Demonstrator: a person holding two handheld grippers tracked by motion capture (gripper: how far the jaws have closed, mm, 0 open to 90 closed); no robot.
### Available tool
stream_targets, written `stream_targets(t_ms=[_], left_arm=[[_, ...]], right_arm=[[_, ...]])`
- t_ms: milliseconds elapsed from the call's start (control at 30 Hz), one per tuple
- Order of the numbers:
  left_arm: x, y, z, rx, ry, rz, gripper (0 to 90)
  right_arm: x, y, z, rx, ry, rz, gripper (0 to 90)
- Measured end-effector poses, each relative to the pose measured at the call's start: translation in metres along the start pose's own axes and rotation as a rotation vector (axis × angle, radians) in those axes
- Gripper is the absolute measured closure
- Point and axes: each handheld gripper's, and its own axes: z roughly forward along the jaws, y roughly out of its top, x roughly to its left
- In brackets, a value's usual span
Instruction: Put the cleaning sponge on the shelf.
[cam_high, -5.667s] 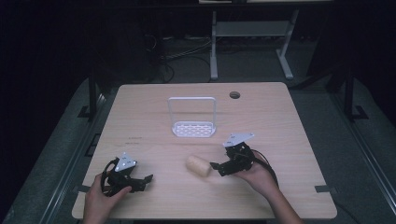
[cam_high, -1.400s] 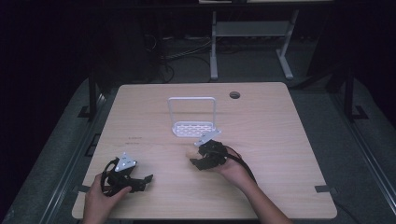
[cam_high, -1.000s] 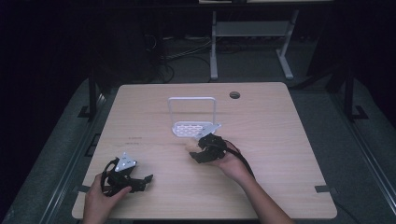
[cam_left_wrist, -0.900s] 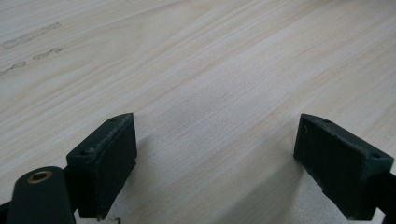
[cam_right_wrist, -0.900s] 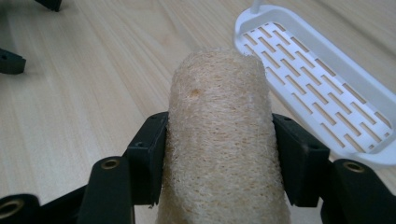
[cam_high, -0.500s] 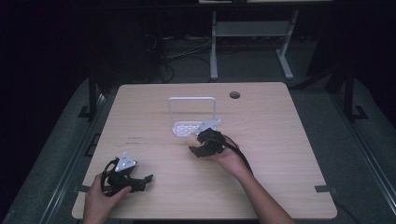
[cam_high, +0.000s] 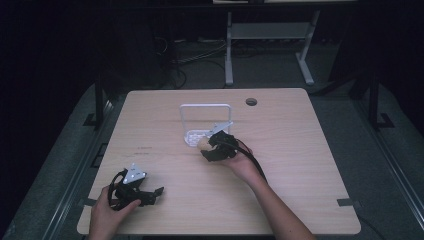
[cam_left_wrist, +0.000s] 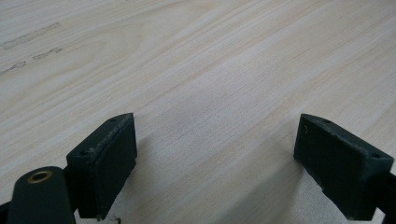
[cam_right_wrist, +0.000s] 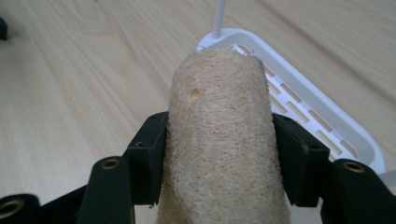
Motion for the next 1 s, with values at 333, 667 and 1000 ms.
stream_targets(t_ms=[333, 667, 1000], left_arm=[[0.0, 0.0, 0.0, -0.001, -0.001, -0.001, 12.7], [0.0, 0.0, 0.0, 0.0, -0.001, 0.0, 12.7], [0.0, 0.0, 0.0, -0.001, -0.001, -0.001, 12.7]], right_arm=[[-0.008, 0.007, 0.01, 0.001, -0.018, 0.014, 40.8], [-0.015, 0.019, 0.024, 0.007, -0.042, 0.022, 40.8], [-0.02, 0.023, 0.039, 0.028, -0.063, 0.043, 40.7]])
